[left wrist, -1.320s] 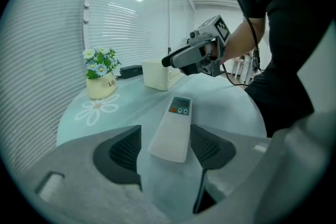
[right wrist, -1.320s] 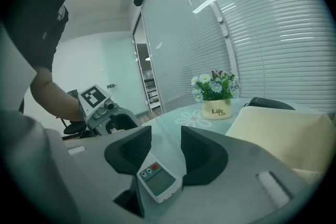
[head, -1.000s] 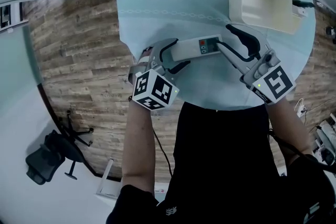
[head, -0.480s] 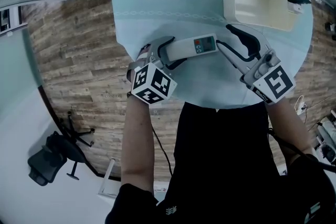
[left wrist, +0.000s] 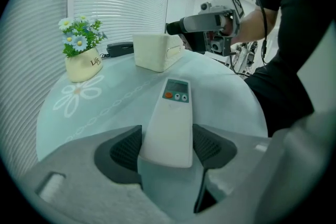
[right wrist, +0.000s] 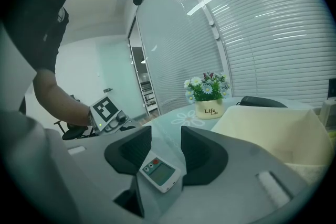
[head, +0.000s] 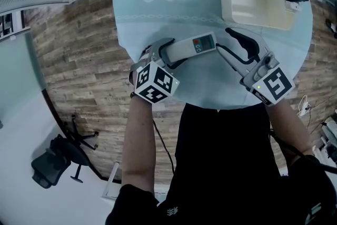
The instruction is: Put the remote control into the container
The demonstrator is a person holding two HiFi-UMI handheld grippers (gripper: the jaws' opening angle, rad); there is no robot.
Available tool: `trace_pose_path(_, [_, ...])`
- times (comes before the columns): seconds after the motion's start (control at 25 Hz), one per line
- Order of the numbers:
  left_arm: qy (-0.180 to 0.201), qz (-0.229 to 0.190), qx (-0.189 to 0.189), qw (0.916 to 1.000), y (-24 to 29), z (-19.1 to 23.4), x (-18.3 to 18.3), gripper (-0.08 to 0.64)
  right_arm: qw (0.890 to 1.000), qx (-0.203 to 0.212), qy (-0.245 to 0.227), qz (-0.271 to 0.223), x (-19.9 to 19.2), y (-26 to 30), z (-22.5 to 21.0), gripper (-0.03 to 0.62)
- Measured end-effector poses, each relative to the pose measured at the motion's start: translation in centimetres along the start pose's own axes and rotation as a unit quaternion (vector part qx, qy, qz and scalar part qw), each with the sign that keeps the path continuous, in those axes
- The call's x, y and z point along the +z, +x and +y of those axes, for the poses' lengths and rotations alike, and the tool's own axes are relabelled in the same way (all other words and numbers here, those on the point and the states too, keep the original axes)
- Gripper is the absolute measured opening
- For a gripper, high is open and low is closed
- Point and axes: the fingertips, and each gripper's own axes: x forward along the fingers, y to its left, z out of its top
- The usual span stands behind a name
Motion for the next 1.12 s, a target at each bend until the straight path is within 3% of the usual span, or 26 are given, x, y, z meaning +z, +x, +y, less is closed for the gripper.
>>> trace_pose_path(0.36, [-0.034,-0.012,0.020,0.9992,-1.0,-0.7,1.2,0.299,1.000,0.003,0.014,0.002,-0.9,-1.3,1.1,0.183])
trace_pose_path(0.48, [-0.039,-0.013,0.027,0.9988,-1.4,-1.0,1.5,0.299,0.997,0.017,0.064,0.027,-3.3,-1.5,2.0,0.183])
trace_pose_path(0.72, [-0.041,-0.013,0.041,0.9982,-2.3,-1.1,2.3,0.298,0.973,0.064,0.211,0.071,-9.0,-0.5,6.0,0.223])
trace_pose_path(1.12, [-0.037,-0.008,0.051,0.9980,-3.0,-1.4,2.2,0.298,0.928,0.121,0.343,0.075,-10.1,2.2,8.6,0.321])
